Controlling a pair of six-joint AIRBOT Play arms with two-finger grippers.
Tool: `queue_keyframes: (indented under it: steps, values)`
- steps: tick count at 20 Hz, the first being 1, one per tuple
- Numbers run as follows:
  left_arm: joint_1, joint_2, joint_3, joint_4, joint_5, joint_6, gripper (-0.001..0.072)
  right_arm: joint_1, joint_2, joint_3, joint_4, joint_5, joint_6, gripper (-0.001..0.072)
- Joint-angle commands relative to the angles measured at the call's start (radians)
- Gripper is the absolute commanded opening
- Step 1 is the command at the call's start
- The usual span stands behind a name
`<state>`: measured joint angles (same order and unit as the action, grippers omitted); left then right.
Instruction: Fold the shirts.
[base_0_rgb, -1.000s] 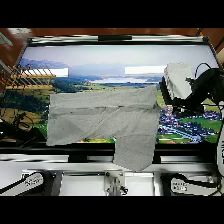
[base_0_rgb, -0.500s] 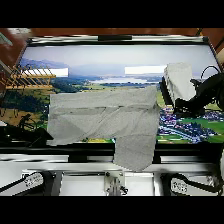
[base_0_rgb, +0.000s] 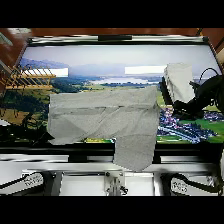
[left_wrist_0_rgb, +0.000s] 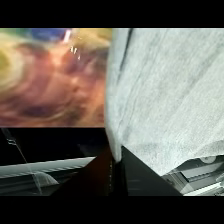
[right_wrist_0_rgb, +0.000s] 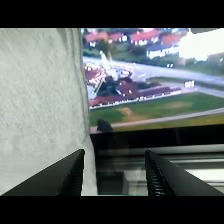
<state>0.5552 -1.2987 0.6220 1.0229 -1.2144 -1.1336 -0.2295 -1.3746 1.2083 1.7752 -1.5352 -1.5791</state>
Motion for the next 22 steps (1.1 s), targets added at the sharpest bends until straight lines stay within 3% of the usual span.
queue_keyframes:
  steps: [1,4,7,18,19,20,21,22]
  values:
    - [-0.001,-0.011,0.001,-0.003,-0.013,-0.001,0.0040,-0.001,0.059,-0.177,0.087,0.003,-0.117,0.0507]
    - [-0.001,-0.011,0.001,-0.003,-0.011,0.026,0.0040,-0.001,0.194,-0.415,0.145,0.147,-0.124,0.0507]
    - [-0.001,-0.011,0.001,-0.003,-0.003,0.050,0.0040,0.001,0.222,-0.574,0.232,0.161,-0.161,0.0507]
    - [-0.001,-0.011,0.002,-0.003,0.011,0.059,0.0039,0.143,0.126,-0.679,0.295,0.361,-0.093,0.0505]
    - [-0.001,-0.011,0.002,-0.003,0.018,0.061,0.0039,0.151,0.116,-0.679,0.312,0.362,-0.092,0.0385]
    - [-0.001,-0.011,0.004,-0.003,0.018,0.074,0.0040,0.152,0.119,-0.676,0.335,0.365,-0.091,0.0156]
    - [-0.001,-0.011,0.011,-0.003,0.018,0.089,0.0040,0.151,0.129,-0.664,0.350,0.365,-0.084,0.0101]
    - [-0.001,-0.011,0.030,-0.004,0.017,0.094,0.0040,0.151,0.150,-0.636,0.356,0.364,-0.085,0.0098]
